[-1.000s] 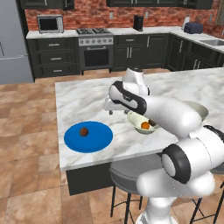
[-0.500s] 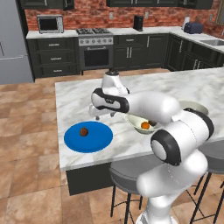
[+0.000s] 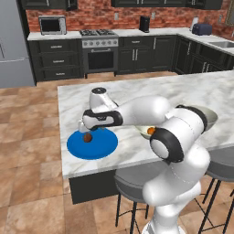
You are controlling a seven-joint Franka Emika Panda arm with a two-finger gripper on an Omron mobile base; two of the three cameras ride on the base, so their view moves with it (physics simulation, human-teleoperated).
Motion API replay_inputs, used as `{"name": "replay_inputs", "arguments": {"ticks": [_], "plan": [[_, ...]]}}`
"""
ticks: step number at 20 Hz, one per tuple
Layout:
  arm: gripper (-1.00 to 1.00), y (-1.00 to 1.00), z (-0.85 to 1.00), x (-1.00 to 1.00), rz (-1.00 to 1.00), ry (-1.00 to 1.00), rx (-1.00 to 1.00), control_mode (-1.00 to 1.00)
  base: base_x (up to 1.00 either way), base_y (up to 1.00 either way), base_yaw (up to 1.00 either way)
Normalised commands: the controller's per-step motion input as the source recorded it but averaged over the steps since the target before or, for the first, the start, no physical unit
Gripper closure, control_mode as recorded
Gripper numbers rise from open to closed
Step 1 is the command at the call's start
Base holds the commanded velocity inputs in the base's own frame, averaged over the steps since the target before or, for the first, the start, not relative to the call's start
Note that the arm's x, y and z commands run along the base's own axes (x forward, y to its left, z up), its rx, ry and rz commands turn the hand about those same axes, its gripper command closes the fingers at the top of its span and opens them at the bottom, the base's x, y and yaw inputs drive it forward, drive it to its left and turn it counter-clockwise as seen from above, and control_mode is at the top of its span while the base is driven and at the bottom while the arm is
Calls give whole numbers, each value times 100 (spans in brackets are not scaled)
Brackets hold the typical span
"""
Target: Take the fruits from the plate on the dining counter and place two fruits in each bowl.
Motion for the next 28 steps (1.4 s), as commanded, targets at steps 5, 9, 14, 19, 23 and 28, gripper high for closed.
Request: {"name": "replay_inputs", "arguments": {"ticks": [5, 9, 14, 19, 23, 28], "plan": [[-100, 38, -8, 25, -6, 0, 0, -100, 0, 0, 0], [-100, 31, -18, 14, -8, 2, 3, -100, 0, 0, 0], [-100, 15, -38, 34, -9, 0, 0, -100, 0, 0, 0], [-100, 0, -35, 36, -2, 0, 0, -100, 0, 0, 0], [-100, 0, -22, 4, 0, 1, 0, -100, 0, 0, 0], [-100, 0, -26, 0, 0, 4, 0, -100, 0, 0, 0]]}}
